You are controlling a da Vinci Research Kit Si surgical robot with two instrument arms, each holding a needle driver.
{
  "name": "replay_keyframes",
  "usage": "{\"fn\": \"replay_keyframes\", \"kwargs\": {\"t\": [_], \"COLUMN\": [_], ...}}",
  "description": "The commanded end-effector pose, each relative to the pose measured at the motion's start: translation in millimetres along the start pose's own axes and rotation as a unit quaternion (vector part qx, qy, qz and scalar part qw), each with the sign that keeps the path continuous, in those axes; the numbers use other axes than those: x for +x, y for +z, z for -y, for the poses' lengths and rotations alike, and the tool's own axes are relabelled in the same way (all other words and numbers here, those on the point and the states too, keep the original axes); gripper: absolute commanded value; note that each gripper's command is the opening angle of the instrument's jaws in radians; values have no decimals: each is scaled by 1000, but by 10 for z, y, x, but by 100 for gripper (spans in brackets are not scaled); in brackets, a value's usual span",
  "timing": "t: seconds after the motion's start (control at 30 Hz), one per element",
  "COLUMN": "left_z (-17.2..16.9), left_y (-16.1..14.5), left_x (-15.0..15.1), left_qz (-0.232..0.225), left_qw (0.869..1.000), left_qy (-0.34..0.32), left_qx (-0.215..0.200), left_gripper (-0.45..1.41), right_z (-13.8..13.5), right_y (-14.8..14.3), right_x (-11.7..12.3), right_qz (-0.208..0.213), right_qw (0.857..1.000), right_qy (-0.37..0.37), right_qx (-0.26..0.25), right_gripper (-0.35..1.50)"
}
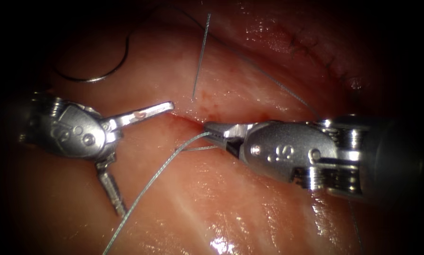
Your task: Wound Closure
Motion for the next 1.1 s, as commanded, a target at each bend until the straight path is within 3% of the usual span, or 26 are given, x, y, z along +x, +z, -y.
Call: {"fn": "replay_keyframes", "kwargs": {"t": [0.03,0.47,0.57,0.63,0.67,0.83,0.93,0.97,1.0,1.03,1.1], "left_z": [-9,-12,-20,-26,-28,-34,-33,-34,-34,-34,-33], "left_y": [3,-9,-6,-3,-2,-1,-1,-1,-1,0,-1], "left_x": [-6,-18,-26,-30,-31,-30,-28,-27,-27,-27,-27], "left_qz": [2,38,48,45,43,25,13,-5,-5,-16,-20], "left_qw": [1000,997,998,990,988,955,908,879,879,842,817], "left_qy": [0,65,-22,-123,-143,-295,-419,-477,-477,-539,-576], "left_qx": [0,32,45,47,45,23,9,2,2,-1,-4], "left_gripper": [131,119,118,114,114,113,109,109,109,108,104], "right_z": [-1,-18,-20,-22,-22,-22,-21,-21,-21,-20,-19], "right_y": [8,5,1,0,1,2,1,1,1,1,1], "right_x": [-9,-39,-41,-43,-43,-42,-41,-41,-41,-41,-41], "right_qz": [-2,-31,-33,-34,-33,-31,-30,-26,-26,-24,-24], "right_qw": [1000,999,999,998,999,999,999,999,999,999,999], "right_qy": [-1,41,42,42,43,43,43,43,43,43,43], "right_qx": [0,8,5,6,6,4,3,1,1,-1,-1], "right_gripper": [-35,-35,-35,-35,-35,-35,-35,-35,-35,-35,-35]}}
